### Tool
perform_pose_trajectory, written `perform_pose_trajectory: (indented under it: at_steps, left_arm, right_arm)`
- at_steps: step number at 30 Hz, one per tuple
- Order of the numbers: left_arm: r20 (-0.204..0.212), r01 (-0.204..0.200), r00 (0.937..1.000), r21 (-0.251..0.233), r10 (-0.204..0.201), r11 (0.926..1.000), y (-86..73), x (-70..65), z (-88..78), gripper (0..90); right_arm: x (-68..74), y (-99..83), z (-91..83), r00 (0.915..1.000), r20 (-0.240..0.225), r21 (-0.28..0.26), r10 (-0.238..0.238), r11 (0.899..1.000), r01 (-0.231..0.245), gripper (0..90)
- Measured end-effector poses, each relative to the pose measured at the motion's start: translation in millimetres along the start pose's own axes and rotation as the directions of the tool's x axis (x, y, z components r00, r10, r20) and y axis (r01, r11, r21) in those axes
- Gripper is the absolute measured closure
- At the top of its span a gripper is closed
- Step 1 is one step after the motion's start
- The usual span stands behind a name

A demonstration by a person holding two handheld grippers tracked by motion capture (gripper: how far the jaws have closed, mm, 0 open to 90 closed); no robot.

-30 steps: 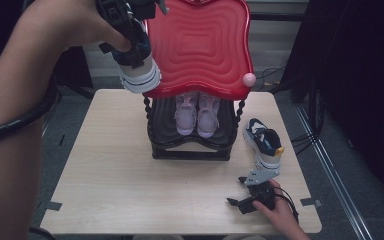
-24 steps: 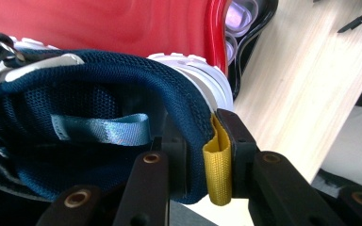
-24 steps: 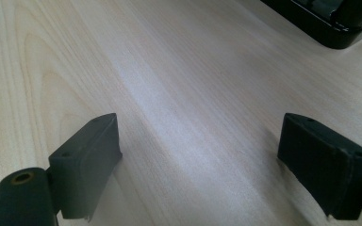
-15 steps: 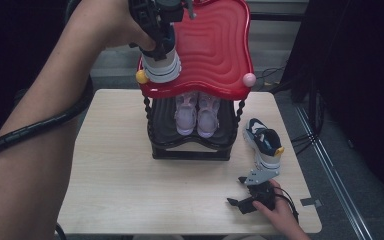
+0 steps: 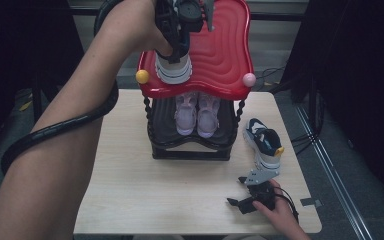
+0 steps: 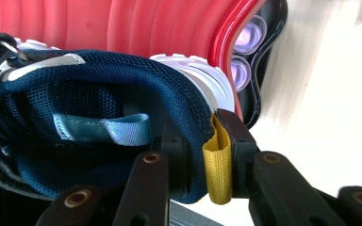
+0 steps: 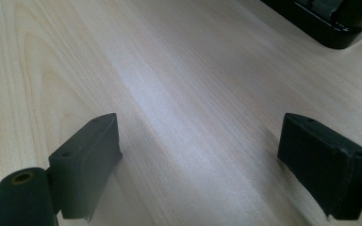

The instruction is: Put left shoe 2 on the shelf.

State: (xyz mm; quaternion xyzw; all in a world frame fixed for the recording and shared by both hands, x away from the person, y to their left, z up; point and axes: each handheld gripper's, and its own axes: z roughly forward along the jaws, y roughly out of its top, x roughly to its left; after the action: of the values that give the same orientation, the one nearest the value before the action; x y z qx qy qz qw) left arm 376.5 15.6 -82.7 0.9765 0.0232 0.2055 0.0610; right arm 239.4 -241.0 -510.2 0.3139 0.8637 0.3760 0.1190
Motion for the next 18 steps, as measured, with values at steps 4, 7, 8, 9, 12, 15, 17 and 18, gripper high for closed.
perform_pose_trajectory:
  at_steps: [4, 7, 8, 9, 12, 15, 17, 18]
  left_arm:
    - [0.000, -0.013, 0.9999, -0.001, 0.013, 0.9999, 6.1, 1.6, 3.5, 74.5]
    - [-0.002, -0.024, 0.9997, 0.008, 0.024, 0.9997, 9.6, 1.6, 6.4, 74.4]
    - [0.000, -0.026, 0.9997, 0.007, 0.026, 0.9996, 10.7, 1.4, 7.5, 74.4]
    - [0.001, -0.028, 0.9996, 0.004, 0.028, 0.9996, 11.3, 1.5, 8.0, 74.3]
    - [-0.001, -0.038, 0.9993, 0.004, 0.038, 0.9993, 13.6, 2.2, 9.7, 74.1]
    - [-0.006, -0.039, 0.9992, 0.011, 0.039, 0.9992, 15.3, 3.3, 10.7, 74.0]
    - [-0.011, -0.034, 0.9993, 0.011, 0.034, 0.9993, 15.5, 4.6, 11.3, 73.8]
    - [-0.012, -0.033, 0.9994, 0.011, 0.033, 0.9994, 15.5, 4.8, 11.5, 73.8]
  right_arm:
    - [0.1, 0.0, 0.0, 1.0000, 0.000, 0.000, 0.001, 1.000, -0.001, 12.7]
    - [0.1, 0.0, 0.0, 1.0000, 0.000, 0.000, 0.000, 1.000, 0.000, 12.7]
    - [0.1, 0.0, 0.0, 1.0000, 0.000, 0.000, 0.000, 1.000, 0.000, 12.7]
    - [0.1, 0.0, 0.0, 1.0000, 0.000, 0.000, 0.001, 1.000, -0.001, 12.7]
    - [0.1, 0.0, 0.0, 1.0000, 0.000, 0.000, 0.001, 1.000, -0.001, 12.7]
    - [0.0, 0.0, 0.0, 1.0000, 0.000, 0.000, 0.000, 1.000, 0.000, 12.7]
    - [0.0, 0.0, 0.0, 1.0000, 0.000, 0.000, 0.000, 1.000, 0.000, 12.7]
    - [0.1, 0.0, 0.0, 1.0000, 0.000, 0.000, 0.001, 1.000, -0.001, 12.7]
